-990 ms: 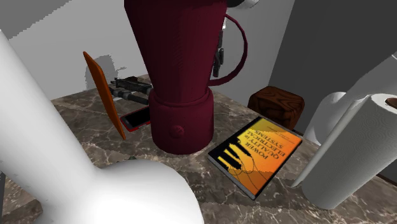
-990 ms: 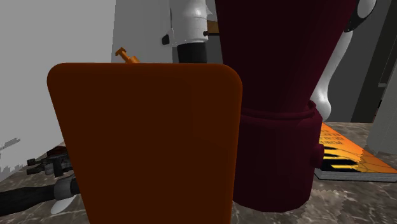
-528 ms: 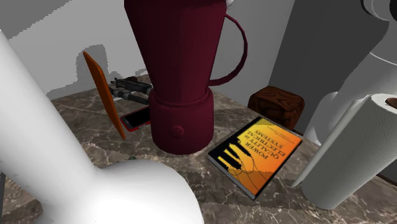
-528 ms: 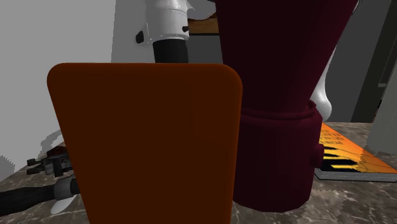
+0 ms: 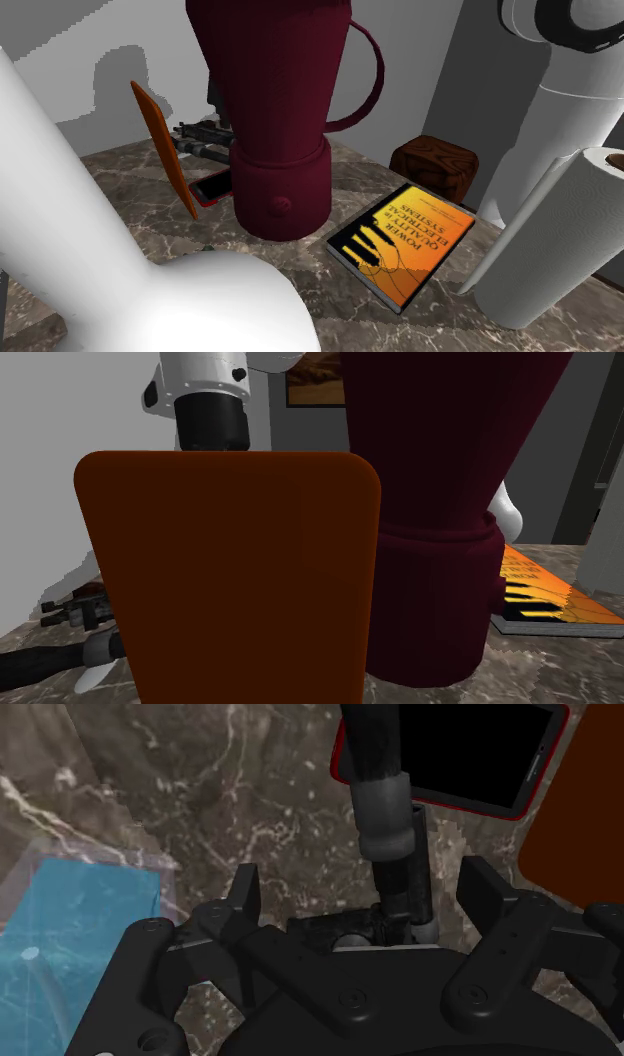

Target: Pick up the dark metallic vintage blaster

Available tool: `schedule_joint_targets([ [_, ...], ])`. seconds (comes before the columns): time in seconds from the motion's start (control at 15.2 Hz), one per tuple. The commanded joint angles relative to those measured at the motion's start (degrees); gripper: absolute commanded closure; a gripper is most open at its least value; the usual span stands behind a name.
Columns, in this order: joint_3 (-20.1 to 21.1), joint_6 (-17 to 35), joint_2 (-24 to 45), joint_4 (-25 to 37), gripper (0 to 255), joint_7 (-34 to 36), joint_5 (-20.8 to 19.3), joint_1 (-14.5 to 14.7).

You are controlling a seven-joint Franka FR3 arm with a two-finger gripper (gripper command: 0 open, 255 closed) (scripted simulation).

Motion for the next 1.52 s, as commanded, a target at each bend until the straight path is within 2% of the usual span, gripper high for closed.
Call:
schedule_joint_targets([
  [0.0, 0.7, 0.2, 4.1, 4.6, 0, 0.8, -0.3, 1.0],
  [0.13, 1.2, -0.2, 6.9, 8.4, 0, 1.5, -0.6, 1.8],
  [0.59, 0.9, 5.5, 6.6, 2.3, 0, 0.0, -0.2, 1.8],
  [0.73, 0.9, 5.5, 6.6, 2.3, 0, 0.0, -0.2, 1.8],
  [0.79, 0.9, 5.3, 6.8, 2.6, 255, 0.0, -0.2, 1.9],
  [1.45, 0.9, 4.7, 6.6, 3.1, 255, 0.1, -0.2, 1.9],
])
